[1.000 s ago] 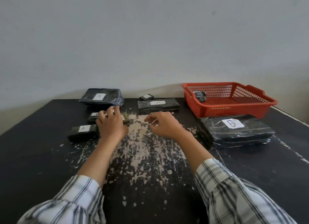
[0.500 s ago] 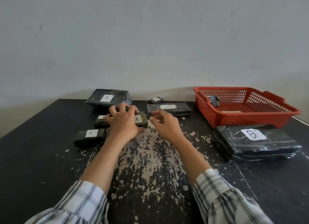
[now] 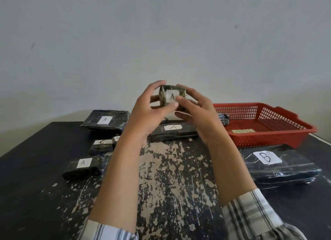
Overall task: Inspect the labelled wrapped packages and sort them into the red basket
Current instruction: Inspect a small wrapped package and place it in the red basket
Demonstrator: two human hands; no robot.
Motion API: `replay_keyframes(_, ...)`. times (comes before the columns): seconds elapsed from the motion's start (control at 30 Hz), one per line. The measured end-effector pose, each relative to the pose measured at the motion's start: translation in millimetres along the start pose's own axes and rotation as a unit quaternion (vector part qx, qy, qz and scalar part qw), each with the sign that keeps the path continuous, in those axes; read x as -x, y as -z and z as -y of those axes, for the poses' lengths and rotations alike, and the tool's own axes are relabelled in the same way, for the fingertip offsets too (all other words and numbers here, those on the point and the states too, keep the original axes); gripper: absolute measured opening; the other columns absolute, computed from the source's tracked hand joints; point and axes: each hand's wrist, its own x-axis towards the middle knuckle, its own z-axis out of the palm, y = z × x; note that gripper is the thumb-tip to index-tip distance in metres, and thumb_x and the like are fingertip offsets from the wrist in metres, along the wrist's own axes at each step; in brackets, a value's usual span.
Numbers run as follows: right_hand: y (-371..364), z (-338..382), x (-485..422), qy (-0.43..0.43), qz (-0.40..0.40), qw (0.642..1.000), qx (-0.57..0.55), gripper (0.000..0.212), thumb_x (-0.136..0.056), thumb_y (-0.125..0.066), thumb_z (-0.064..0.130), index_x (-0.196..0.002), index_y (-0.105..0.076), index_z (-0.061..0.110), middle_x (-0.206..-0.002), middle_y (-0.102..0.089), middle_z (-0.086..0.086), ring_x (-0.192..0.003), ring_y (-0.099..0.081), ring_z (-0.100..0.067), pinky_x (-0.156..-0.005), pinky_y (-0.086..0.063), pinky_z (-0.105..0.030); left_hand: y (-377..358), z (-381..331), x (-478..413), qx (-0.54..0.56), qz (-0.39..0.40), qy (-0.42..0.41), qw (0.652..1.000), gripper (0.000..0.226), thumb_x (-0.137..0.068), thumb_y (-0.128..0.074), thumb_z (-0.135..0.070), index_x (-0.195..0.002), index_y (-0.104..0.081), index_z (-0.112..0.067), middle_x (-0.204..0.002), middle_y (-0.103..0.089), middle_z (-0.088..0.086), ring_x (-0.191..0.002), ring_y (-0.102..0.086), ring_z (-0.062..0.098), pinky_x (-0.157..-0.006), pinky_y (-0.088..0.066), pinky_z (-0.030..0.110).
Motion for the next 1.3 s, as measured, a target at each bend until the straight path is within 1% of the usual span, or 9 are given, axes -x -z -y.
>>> replay_keyframes(0.1,5,7,1,0.009,0.000,1.000,-0.003,0.036,-0.100,-0.068,0.015,-0.135,-0.067,0.023,-0.107,-0.080,-0.006,-0.095,-0.078,-0.013,-0.080,-0.059,-0.024,-4,-5,-1,0.103,0.001,0.015,0.995,0.039,-0.094,-0.073,-0.014,-0.126,-0.069,-0.036,-0.115,-0.076,0.007,-0.110,-0.073,0.018,-0.093,-0.059,0.032)
replay_keyframes(0.4,6,14,1,0.017,0.006,1.000,0.002,0.032,-0.099,-0.070,0.014,-0.130,-0.070,0.022,-0.106,-0.080,-0.008,-0.094,-0.077,-0.014,-0.080,-0.059,-0.022,-5,-7,-3,0.183,-0.022,0.016,0.983,0.037,-0.091,-0.072,0.001,-0.119,-0.076,-0.022,-0.101,-0.080,0.012,-0.097,-0.078,0.021,-0.082,-0.061,0.026)
replay_keyframes(0.53,8,16,2,0.015,0.028,0.999,0.021,0.038,-0.096,-0.073,0.014,-0.132,-0.069,0.024,-0.107,-0.080,-0.009,-0.099,-0.077,-0.017,-0.086,-0.061,-0.027,-5,-8,-3,0.179,-0.026,0.007,0.983,0.037,-0.089,-0.074,0.003,-0.117,-0.076,-0.022,-0.100,-0.081,0.011,-0.095,-0.078,0.022,-0.080,-0.062,0.026)
replay_keyframes(0.67,10,17,2,0.018,0.014,1.000,0.016,0.042,-0.093,-0.076,0.008,-0.132,-0.069,0.021,-0.101,-0.081,-0.009,-0.096,-0.078,-0.020,-0.083,-0.060,-0.025,-5,-9,-1,0.169,-0.013,0.001,0.986,0.038,-0.091,-0.073,0.001,-0.118,-0.076,-0.025,-0.100,-0.080,0.011,-0.094,-0.078,0.020,-0.081,-0.061,0.025)
replay_keyframes(0.83,9,19,4,0.022,0.010,1.000,0.006,0.039,-0.091,-0.076,0.004,-0.127,-0.071,0.021,-0.096,-0.080,-0.010,-0.091,-0.078,-0.021,-0.080,-0.060,-0.025,-1,-11,-2,0.185,-0.005,0.013,0.983,0.035,-0.093,-0.074,-0.016,-0.127,-0.071,-0.026,-0.099,-0.081,0.004,-0.096,-0.078,0.017,-0.081,-0.062,0.026)
replay_keyframes(1.0,7,20,4,0.010,0.028,1.000,0.000,0.039,-0.092,-0.074,0.004,-0.127,-0.071,0.022,-0.096,-0.079,-0.007,-0.090,-0.077,-0.017,-0.078,-0.059,-0.023,0,-9,-1,0.188,-0.027,0.021,0.982,0.014,-0.093,-0.073,-0.011,-0.107,-0.076,-0.011,-0.086,-0.081,-0.001,-0.085,-0.077,0.010,-0.073,-0.061,0.021)
replay_keyframes(1.1,5,21,5,-0.004,0.026,1.000,-0.005,0.035,-0.094,-0.074,0.015,-0.129,-0.070,0.022,-0.098,-0.079,-0.004,-0.091,-0.077,-0.015,-0.079,-0.060,-0.024,2,-9,-2,0.186,-0.035,0.019,0.982,0.013,-0.093,-0.073,-0.009,-0.106,-0.076,-0.009,-0.087,-0.081,0.000,-0.084,-0.077,0.011,-0.072,-0.060,0.021)
replay_keyframes(1.17,4,22,5,-0.011,0.016,1.000,-0.003,0.028,-0.097,-0.071,0.023,-0.123,-0.073,0.015,-0.098,-0.079,-0.003,-0.090,-0.077,-0.013,-0.077,-0.060,-0.023,3,-9,-2,0.188,-0.031,0.021,0.981,0.012,-0.092,-0.074,-0.009,-0.104,-0.075,-0.010,-0.087,-0.081,0.001,-0.085,-0.078,0.012,-0.072,-0.060,0.022)
replay_keyframes(1.3,4,20,4,-0.011,-0.005,1.000,0.004,0.014,-0.099,-0.069,0.022,-0.102,-0.076,0.011,-0.082,-0.077,0.003,-0.078,-0.074,-0.006,-0.072,-0.059,-0.019,1,-10,-1,0.179,-0.027,0.024,0.983,0.010,-0.092,-0.074,-0.011,-0.101,-0.075,-0.012,-0.081,-0.080,-0.003,-0.082,-0.076,0.009,-0.069,-0.059,0.020)
